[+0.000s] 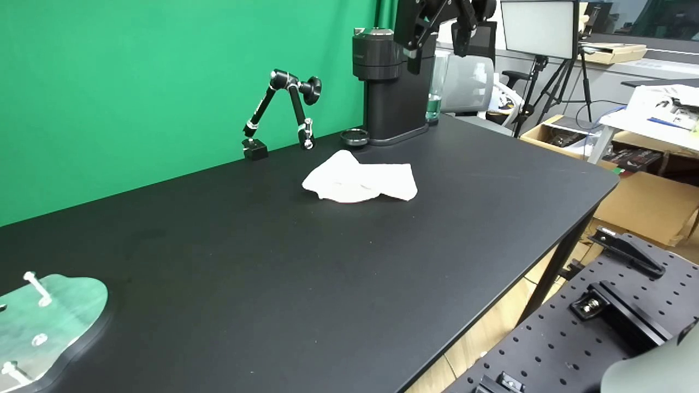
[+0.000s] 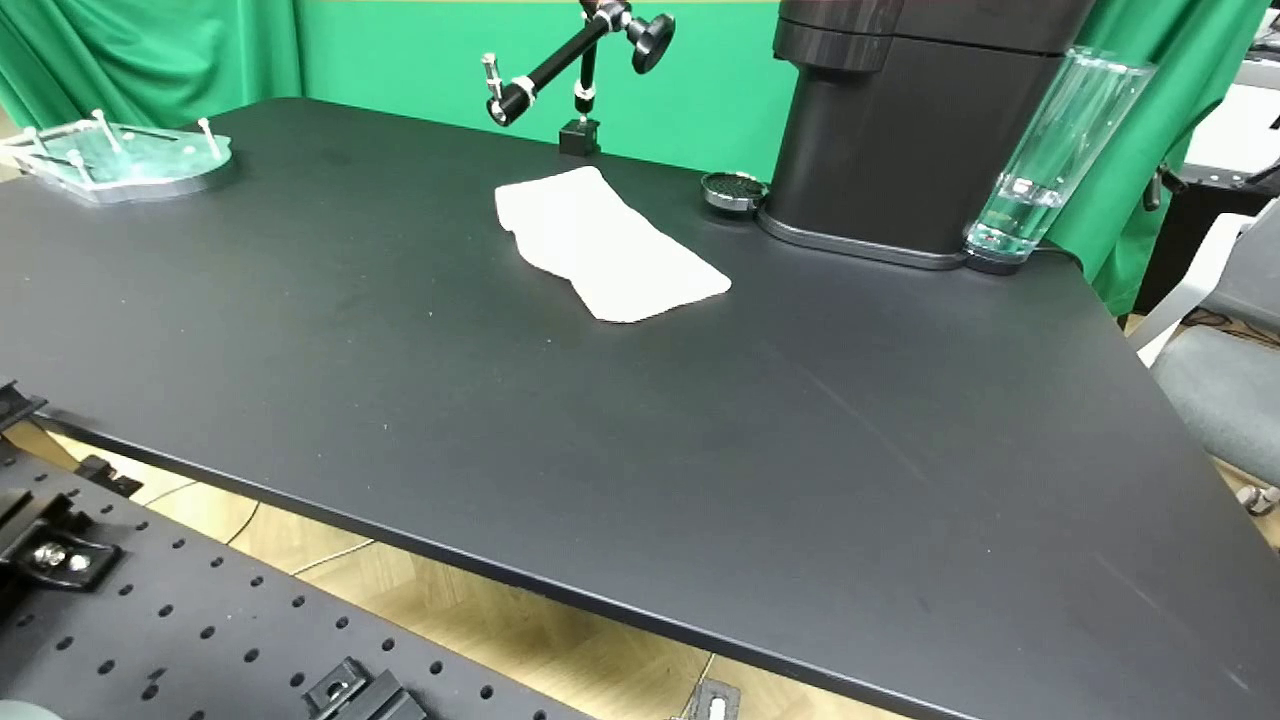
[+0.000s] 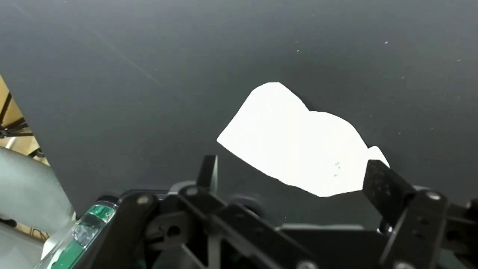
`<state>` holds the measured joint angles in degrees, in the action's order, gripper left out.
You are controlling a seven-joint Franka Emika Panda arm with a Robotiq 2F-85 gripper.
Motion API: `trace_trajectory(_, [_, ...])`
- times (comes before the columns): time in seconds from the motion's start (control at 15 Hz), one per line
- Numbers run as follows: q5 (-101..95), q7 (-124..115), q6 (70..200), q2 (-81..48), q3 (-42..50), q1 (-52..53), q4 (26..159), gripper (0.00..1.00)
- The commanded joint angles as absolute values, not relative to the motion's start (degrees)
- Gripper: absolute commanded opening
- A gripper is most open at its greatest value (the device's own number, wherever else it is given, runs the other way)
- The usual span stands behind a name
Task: Hang the white cloth on the black stand
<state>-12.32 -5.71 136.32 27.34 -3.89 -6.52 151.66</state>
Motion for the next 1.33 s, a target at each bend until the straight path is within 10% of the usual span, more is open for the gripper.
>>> trace_trajectory(0.0, [-12.98, -5.97, 136.64, 26.24, -3.35, -6.17, 151.05, 1.0])
trace_trajectory(1.27, [-21.15, 12.61, 132.71, -6.69, -0.68, -4.59, 127.72, 1.0])
